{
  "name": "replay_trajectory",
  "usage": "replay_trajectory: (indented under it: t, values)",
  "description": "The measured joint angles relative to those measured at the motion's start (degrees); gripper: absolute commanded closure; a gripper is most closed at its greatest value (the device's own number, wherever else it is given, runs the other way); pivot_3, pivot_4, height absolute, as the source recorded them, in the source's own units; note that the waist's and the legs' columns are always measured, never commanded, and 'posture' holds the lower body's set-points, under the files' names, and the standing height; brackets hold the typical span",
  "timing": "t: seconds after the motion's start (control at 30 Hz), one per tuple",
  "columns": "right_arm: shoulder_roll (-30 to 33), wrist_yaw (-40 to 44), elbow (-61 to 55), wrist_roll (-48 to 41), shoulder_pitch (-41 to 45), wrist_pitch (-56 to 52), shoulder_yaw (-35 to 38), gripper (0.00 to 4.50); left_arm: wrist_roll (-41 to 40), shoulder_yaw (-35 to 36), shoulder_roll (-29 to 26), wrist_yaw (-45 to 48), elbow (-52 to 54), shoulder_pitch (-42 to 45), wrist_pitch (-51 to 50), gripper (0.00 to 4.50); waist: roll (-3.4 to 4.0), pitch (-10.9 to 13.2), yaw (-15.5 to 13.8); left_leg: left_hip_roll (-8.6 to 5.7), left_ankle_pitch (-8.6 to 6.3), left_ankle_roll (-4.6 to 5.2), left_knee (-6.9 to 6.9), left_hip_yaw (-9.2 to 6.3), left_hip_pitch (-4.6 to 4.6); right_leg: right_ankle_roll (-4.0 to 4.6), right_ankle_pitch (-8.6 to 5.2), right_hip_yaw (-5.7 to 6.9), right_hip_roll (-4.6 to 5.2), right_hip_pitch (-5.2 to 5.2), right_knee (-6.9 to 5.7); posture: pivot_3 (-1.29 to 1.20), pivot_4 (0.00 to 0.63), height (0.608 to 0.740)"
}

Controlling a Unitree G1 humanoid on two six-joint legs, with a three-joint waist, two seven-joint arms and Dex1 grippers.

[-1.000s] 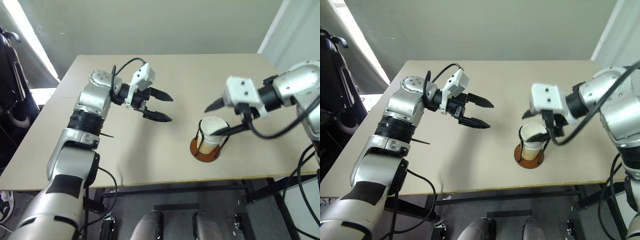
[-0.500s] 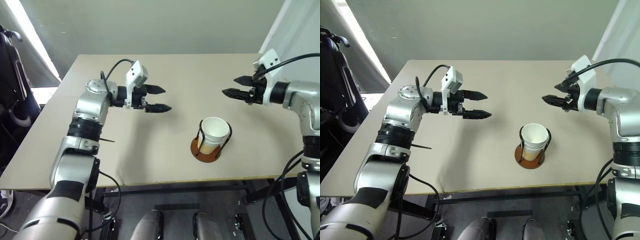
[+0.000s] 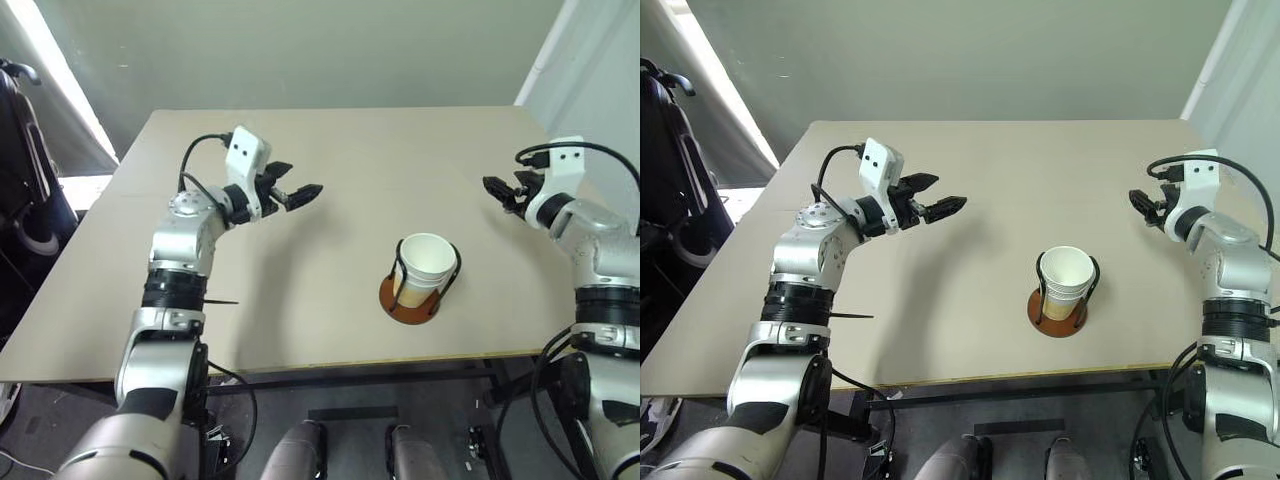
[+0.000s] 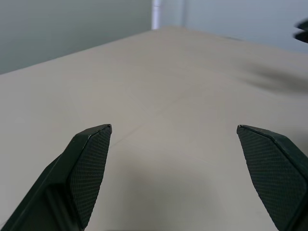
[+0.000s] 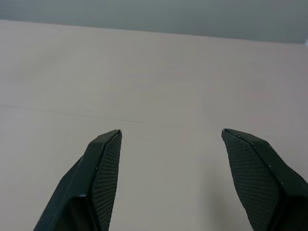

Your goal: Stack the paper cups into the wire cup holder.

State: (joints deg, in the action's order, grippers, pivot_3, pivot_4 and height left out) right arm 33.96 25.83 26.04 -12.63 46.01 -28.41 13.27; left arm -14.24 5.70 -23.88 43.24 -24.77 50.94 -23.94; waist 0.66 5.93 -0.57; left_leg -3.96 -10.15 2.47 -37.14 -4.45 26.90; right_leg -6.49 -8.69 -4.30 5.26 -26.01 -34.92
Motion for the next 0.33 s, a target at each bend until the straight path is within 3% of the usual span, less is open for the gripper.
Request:
replay_trajectory:
  t: [0.33]
  values:
    - [-2.06, -4.72, 6.19, 0.63, 1.69, 6.66, 0.09, 1.18, -1.95, 2.27, 2.47, -8.51, 6.42, -3.22, -1.64, 0.0, 0.01, 0.01, -0.17, 0.03, -0.06, -0.39, 0.0, 0.0, 0.0, 0.39, 0.19, 0.08, 0.01, 0.01, 0.03, 0.0, 0.15, 0.74]
